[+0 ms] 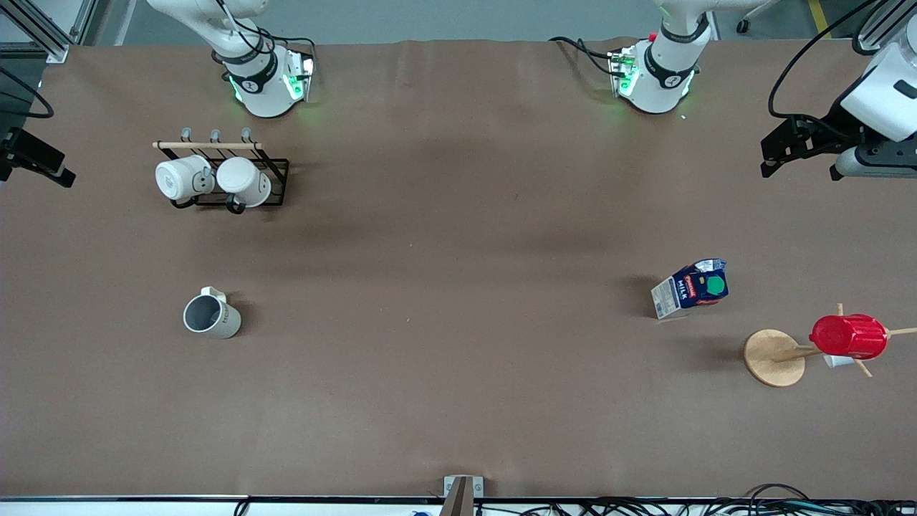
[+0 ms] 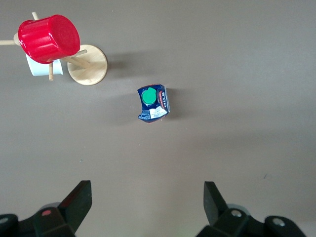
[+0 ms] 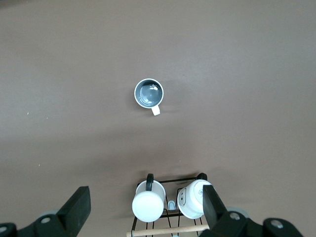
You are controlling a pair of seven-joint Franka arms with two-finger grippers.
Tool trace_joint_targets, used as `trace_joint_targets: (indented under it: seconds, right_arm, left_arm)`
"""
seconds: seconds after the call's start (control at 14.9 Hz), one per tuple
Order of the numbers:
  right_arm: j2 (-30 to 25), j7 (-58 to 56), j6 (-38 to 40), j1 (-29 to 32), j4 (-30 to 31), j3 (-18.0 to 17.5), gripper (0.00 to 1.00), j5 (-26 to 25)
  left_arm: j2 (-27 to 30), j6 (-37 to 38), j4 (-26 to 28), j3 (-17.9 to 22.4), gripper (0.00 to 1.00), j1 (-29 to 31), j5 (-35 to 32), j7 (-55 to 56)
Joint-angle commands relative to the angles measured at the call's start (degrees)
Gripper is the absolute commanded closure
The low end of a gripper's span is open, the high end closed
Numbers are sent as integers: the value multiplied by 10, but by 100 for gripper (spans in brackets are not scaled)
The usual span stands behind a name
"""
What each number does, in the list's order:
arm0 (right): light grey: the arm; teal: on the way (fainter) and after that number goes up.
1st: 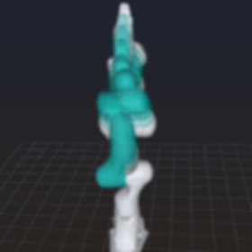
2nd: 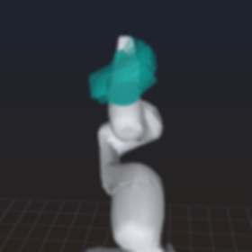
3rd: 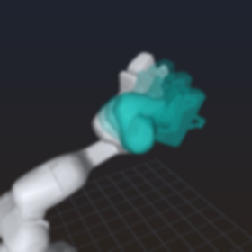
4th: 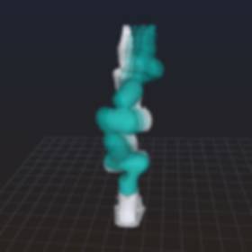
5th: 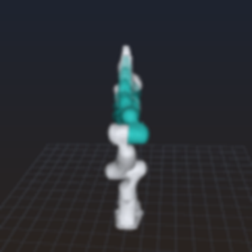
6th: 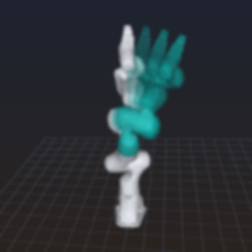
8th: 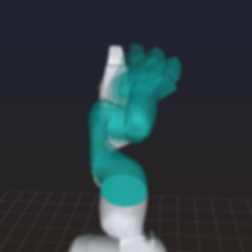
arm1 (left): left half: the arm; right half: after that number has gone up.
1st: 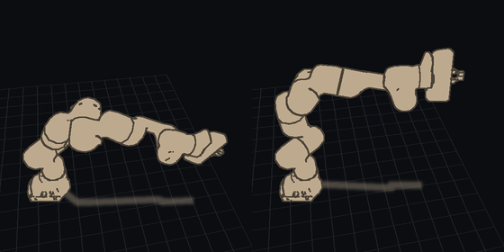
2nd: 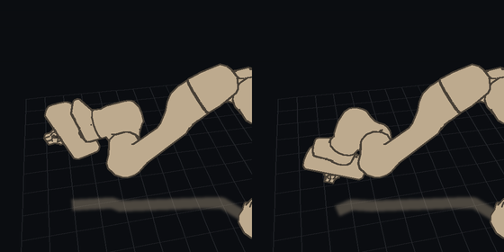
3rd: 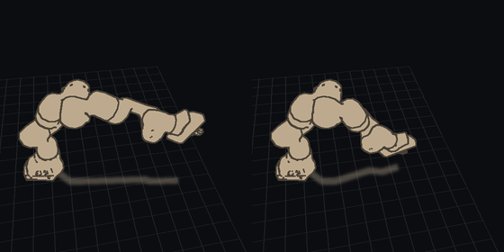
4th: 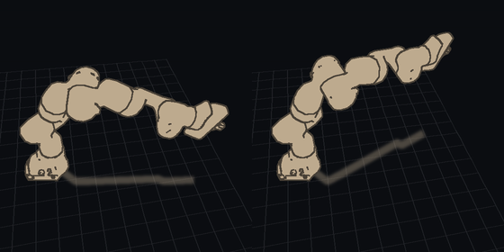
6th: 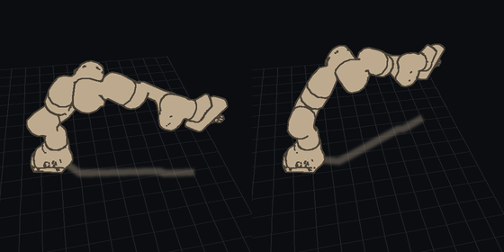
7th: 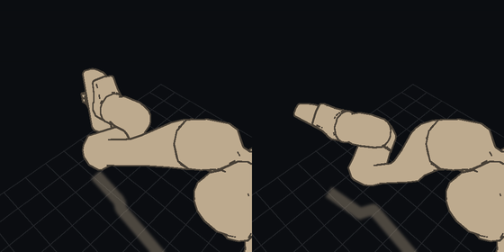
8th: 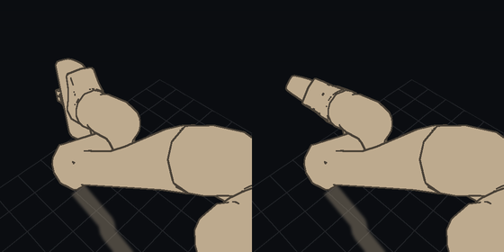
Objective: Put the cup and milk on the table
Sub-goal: 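Reach the right gripper to the grey mug while the left gripper reaches the milk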
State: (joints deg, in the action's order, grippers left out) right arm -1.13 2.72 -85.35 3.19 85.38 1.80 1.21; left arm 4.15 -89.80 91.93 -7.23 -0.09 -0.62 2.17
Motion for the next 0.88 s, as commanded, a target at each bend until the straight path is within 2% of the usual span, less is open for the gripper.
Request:
trace_joint_targets:
  seconds: [0.0, 0.13, 0.34, 0.47, 0.67, 0.81]
  right_arm:
    - [2, -8, 9, 5, -8, -1, 0, 12]
    - [2, -8, 9, 6, -8, -1, 0, 12]
    - [3, -9, 7, 8, -7, 0, 0, 12]
    - [16, -11, 6, 8, -3, 0, 0, 12]
    - [78, -50, -34, 7, -1, 0, 0, 12]
    - [135, -110, -81, 10, 5, 0, 0, 12]
  left_arm:
    - [-2, 9, -8, 0, 0, 0, -3, -6]
    - [-5, 7, -9, 3, 0, 1, -5, -1]
    - [-46, -9, -11, 6, 0, 4, -25, -7]
    - [-60, -61, 29, 6, 0, 15, -26, 5]
    - [-80, -170, 95, 5, 0, 28, -25, 14]
    - [-107, -205, 109, 5, 0, 28, -21, 33]
